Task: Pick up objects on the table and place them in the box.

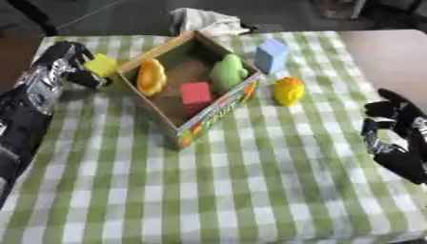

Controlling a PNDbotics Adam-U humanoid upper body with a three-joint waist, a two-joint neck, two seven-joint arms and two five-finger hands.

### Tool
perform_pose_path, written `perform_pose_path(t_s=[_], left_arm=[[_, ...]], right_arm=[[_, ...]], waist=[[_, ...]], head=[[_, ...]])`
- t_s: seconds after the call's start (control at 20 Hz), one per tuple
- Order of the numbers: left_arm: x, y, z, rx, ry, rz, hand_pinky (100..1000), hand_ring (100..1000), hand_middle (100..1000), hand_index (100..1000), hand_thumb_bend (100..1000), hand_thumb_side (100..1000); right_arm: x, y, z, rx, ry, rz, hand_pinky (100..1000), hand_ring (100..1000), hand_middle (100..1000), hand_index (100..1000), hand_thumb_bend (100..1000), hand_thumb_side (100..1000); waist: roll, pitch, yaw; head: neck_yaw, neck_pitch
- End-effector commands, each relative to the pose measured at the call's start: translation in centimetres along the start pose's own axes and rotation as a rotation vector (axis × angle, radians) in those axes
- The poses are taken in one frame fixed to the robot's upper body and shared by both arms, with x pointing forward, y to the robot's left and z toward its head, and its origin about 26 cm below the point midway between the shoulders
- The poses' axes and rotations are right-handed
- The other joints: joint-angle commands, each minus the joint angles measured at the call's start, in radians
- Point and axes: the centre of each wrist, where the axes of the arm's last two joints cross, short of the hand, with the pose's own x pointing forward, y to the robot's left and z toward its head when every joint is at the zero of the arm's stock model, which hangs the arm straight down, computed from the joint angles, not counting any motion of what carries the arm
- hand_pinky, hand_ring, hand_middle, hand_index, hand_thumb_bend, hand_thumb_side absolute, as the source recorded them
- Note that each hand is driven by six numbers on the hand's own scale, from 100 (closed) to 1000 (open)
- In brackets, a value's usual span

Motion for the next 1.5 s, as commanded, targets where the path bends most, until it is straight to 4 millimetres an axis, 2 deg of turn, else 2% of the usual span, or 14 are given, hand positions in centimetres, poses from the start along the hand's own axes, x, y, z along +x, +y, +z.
perform_pose_path(t_s=[0.05, 0.25, 0.5, 0.65, 0.8, 0.95, 1.05, 1.1, 1.2, 1.3, 1.45, 1.5], left_arm=[[-0.2, 0.7, 0.0, 0.061, 0.005, 0.012, 570, 457, 420, 582, 441, 100], [0.1, 2.3, 0.1, 0.136, -0.021, 0.054, 560, 443, 402, 566, 406, 100], [1.3, 7.6, 1.0, 0.248, -0.128, 0.067, 577, 444, 405, 573, 417, 100], [3.2, 10.6, 1.9, 0.316, -0.224, 0.074, 586, 446, 406, 575, 416, 100], [6.2, 11.9, 2.8, 0.325, -0.357, 0.065, 597, 453, 413, 582, 417, 100], [9.0, 11.4, 3.3, 0.268, -0.482, 0.02, 615, 464, 427, 596, 424, 100], [9.8, 11.2, 3.4, 0.242, -0.516, -0.002, 615, 464, 427, 596, 424, 100], [10.3, 10.5, 3.3, 0.215, -0.536, -0.013, 633, 490, 456, 623, 439, 114], [12.2, 7.8, 2.9, 0.098, -0.599, -0.048, 649, 517, 484, 649, 454, 130], [13.2, 5.8, 2.5, 0.02, -0.633, -0.07, 663, 543, 510, 671, 484, 156], [13.7, 3.9, 2.1, -0.046, -0.65, -0.083, 688, 601, 564, 715, 584, 221], [13.8, 3.4, 2.1, -0.06, -0.655, -0.089, 705, 634, 601, 744, 658, 276]], right_arm=[[0.4, -0.5, -0.3, -0.009, -0.019, 0.004, 725, 796, 751, 960, 103, 278], [0.3, -0.6, -0.2, -0.011, -0.017, 0.006, 726, 796, 751, 960, 101, 277], [0.3, -0.7, -0.2, -0.012, -0.014, 0.011, 727, 796, 750, 960, 100, 278], [0.2, -0.7, -0.2, -0.012, -0.012, 0.012, 727, 796, 751, 960, 100, 278], [0.2, -0.6, -0.2, -0.009, -0.012, 0.012, 727, 797, 751, 960, 100, 279], [0.2, -0.5, -0.2, -0.004, -0.014, 0.01, 727, 797, 751, 960, 100, 279], [0.2, -0.5, -0.2, -0.003, -0.014, 0.009, 727, 797, 751, 960, 100, 279], [0.2, -0.5, -0.2, -0.002, -0.015, 0.008, 727, 797, 751, 960, 100, 281], [0.2, -0.3, -0.3, 0.002, -0.016, 0.004, 728, 797, 751, 961, 100, 281], [0.2, -0.3, -0.3, 0.004, -0.018, 0.0, 728, 797, 751, 960, 100, 281], [0.2, -0.2, -0.3, 0.004, -0.016, -0.002, 728, 797, 751, 960, 100, 282], [0.1, -0.2, -0.3, 0.005, -0.015, -0.003, 728, 797, 751, 960, 100, 282]], waist=[[0.0, -0.011, -0.001], [0.0, -0.012, -0.001], [0.003, -0.013, 0.003], [0.005, -0.016, 0.006], [0.007, -0.018, 0.006], [0.007, -0.02, 0.004], [0.007, -0.02, 0.003], [0.008, -0.021, 0.0], [0.007, -0.022, -0.006], [0.005, -0.023, -0.009], [0.003, -0.023, -0.011], [0.003, -0.023, -0.011]], head=[[0.003, 0.005], [0.002, 0.005], [-0.003, 0.005], [-0.003, 0.005], [-0.002, 0.005], [-0.001, 0.005], [-0.001, 0.005], [0.001, 0.005], [0.004, 0.005], [0.006, 0.005], [0.007, 0.005], [0.007, 0.005]])
